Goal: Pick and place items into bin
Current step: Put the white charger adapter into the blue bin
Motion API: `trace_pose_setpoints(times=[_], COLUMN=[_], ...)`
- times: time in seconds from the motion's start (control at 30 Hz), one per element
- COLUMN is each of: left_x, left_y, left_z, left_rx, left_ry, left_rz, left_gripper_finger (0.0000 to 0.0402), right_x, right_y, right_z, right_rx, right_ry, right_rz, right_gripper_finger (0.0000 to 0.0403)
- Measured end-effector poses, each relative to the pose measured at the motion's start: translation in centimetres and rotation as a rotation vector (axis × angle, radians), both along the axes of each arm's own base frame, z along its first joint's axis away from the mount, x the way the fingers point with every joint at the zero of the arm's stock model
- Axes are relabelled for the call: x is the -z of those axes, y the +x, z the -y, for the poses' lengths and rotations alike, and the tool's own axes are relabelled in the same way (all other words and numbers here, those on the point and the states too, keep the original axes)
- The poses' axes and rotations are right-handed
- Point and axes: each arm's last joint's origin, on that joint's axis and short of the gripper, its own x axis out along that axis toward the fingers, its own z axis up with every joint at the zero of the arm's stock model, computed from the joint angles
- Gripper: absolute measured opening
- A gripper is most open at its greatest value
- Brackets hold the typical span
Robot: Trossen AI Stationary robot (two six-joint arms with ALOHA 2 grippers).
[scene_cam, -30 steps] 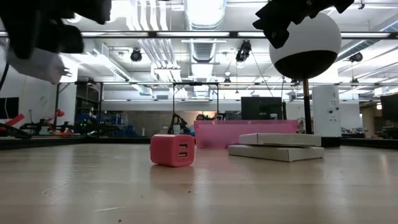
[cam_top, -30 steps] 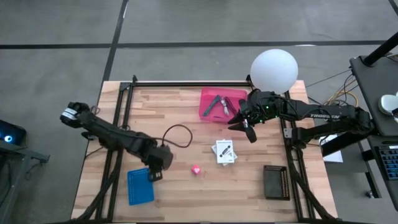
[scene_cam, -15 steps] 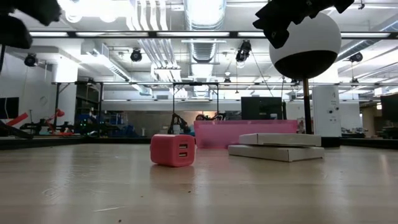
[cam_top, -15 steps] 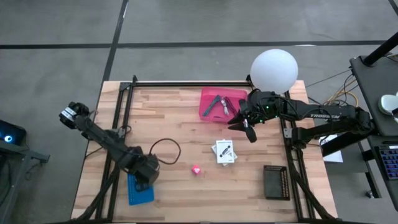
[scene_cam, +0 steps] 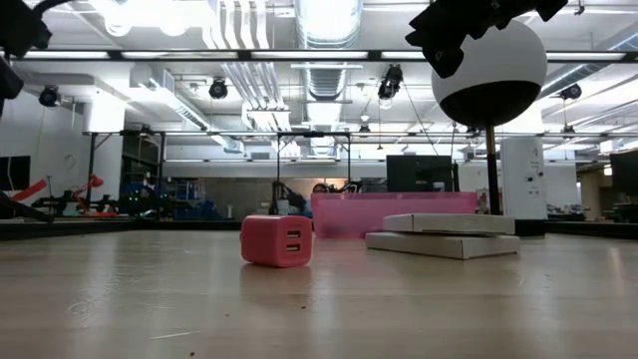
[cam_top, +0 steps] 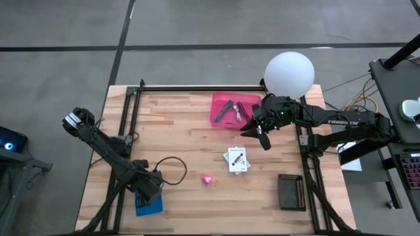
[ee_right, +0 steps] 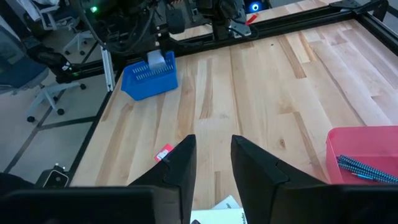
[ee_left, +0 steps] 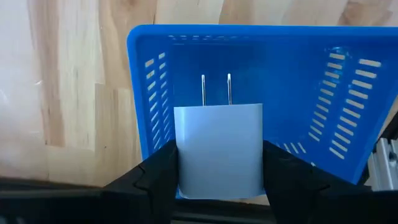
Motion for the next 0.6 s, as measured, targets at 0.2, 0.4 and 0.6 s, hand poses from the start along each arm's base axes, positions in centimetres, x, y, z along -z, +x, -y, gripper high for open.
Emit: trace_pose_setpoints(times=[0.2, 0.4, 0.6], left_x=[1.6, 3.0, 3.2], left_y=[-0.4, -0.8, -0.9], left_z=[-0.3, -0.7, -0.7], left_rx=[0.005, 0.004, 0.005], left_ry=[0.012, 0.025, 0.027], left_rz=[-0.005, -0.018, -0.024], left_gripper_finger=[0.0178, 0.018, 0.0209], right_x=[0.0, 0.0, 0.0], right_y=[0.0, 0.0, 0.0], right_z=[0.0, 0.0, 0.0], right_rx=[-0.002, -0.002, -0.002], right_ry=[-0.004, -0.004, -0.003], right_rz=[0.0, -0.001, -0.001], right_gripper_finger=[0.0087, 0.0093, 0.0094])
